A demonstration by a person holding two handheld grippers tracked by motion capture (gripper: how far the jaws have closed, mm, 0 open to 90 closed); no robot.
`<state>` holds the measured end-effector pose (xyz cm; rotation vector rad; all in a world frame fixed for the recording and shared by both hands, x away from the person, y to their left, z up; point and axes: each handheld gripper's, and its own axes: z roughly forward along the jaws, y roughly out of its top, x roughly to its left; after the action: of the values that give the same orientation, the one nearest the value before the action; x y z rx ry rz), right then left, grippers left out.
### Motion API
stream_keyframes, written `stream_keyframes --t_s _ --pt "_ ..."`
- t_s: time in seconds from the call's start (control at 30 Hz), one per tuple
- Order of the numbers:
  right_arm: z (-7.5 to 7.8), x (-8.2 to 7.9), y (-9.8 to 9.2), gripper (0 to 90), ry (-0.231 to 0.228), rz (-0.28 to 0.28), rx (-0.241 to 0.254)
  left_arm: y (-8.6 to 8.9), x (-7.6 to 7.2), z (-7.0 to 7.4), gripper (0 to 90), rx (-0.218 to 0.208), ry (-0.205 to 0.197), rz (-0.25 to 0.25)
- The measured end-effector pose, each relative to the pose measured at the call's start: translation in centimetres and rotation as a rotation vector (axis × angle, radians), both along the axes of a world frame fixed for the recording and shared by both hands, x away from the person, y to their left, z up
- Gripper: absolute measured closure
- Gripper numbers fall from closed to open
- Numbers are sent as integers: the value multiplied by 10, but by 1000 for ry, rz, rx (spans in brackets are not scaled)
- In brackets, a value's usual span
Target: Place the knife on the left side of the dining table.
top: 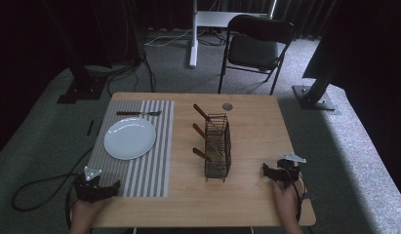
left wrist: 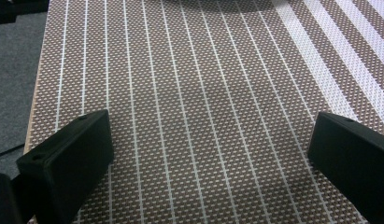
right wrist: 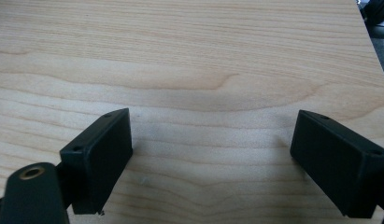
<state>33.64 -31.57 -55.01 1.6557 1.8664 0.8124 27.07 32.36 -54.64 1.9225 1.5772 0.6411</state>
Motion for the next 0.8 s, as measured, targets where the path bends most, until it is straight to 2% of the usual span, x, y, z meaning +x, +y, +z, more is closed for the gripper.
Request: stream_keyframes --t_s 0.7,0.8 --pt "0 0 0 122 0 0 -1 -1 0 3 27 5 18 3" --pt "0 0 0 122 0 0 -1 -4 0 4 30 -1 28 -16"
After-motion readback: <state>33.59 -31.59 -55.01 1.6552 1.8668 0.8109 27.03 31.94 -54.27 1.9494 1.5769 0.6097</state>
